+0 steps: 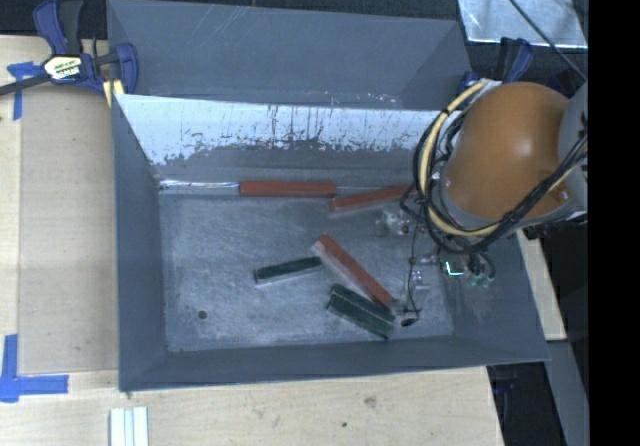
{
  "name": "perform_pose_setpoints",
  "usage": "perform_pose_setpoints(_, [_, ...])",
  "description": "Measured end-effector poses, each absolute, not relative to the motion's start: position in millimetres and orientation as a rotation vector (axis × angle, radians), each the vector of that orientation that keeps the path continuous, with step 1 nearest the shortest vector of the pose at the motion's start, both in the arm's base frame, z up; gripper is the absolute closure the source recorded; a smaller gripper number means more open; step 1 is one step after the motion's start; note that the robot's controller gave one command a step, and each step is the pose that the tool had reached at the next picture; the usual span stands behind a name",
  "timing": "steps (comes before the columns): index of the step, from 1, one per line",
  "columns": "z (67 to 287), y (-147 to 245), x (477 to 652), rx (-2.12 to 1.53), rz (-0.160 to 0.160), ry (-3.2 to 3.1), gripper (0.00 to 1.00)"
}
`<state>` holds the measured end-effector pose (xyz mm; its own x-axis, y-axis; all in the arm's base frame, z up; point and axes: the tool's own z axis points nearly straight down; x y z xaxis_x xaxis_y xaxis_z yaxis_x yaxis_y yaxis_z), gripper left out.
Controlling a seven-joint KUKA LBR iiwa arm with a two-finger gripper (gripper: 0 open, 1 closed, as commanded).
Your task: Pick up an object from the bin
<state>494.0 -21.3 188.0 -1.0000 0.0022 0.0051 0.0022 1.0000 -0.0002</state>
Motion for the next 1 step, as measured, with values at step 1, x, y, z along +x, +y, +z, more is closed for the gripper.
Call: perform_pose_setpoints(1, [175.9,-23.3,540.7,0.455,0.001,-3.114,0.00])
